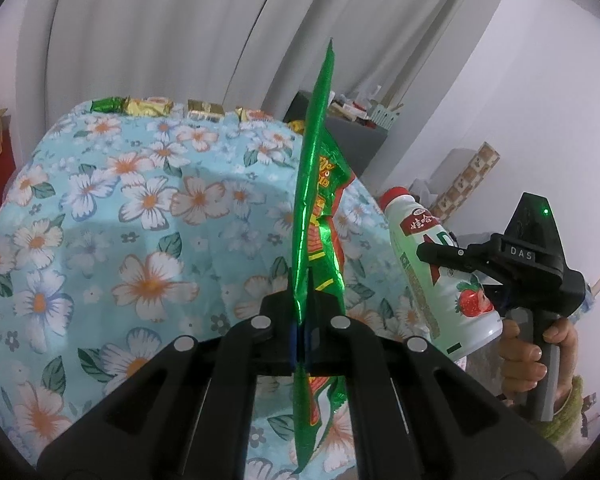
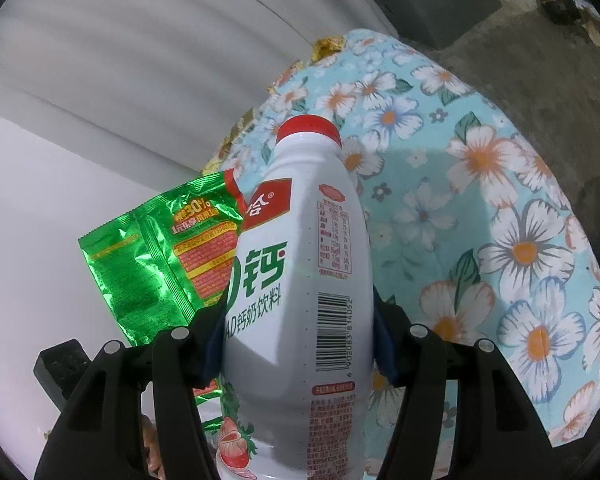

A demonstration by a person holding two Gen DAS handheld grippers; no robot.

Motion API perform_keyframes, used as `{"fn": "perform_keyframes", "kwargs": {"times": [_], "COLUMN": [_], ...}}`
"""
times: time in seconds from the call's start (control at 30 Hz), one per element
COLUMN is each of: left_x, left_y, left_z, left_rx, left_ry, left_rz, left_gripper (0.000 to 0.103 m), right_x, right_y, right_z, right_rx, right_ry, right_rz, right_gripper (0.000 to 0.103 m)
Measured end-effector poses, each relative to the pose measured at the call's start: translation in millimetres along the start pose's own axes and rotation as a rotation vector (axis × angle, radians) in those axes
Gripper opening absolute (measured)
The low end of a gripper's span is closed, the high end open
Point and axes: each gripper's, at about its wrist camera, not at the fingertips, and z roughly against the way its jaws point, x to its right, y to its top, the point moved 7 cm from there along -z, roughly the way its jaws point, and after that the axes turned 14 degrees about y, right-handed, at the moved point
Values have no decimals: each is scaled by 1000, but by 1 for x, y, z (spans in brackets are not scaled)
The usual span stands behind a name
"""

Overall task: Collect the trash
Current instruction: 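Lift the green wrapper and white bottle and carry them over the wastebasket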

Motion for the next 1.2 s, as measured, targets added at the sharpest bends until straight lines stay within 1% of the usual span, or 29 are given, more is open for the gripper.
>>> {"fn": "perform_keyframes", "kwargs": {"times": [0.47,0.7,0.9,1.0,1.07,1.2], "left_x": [-1,10,32,46,58,85], "left_y": [15,20,23,25,26,26], "left_z": [43,59,66,66,64,56], "left_rx": [89,124,136,134,119,71], "left_ry": [3,-7,-34,-56,-79,-132], "left_rz": [3,-17,-49,-71,-84,-122], "left_gripper": [0,0,0,0,0,0], "right_x": [-35,-42,-36,-29,-25,-11], "right_y": [0,-1,0,-1,-2,-8], "right_z": [24,50,83,107,121,165], "right_rx": [46,90,146,186,214,295], "right_ry": [57,76,75,74,74,63], "right_rz": [70,92,92,85,81,64], "right_gripper": [58,58,58,58,58,58]}}
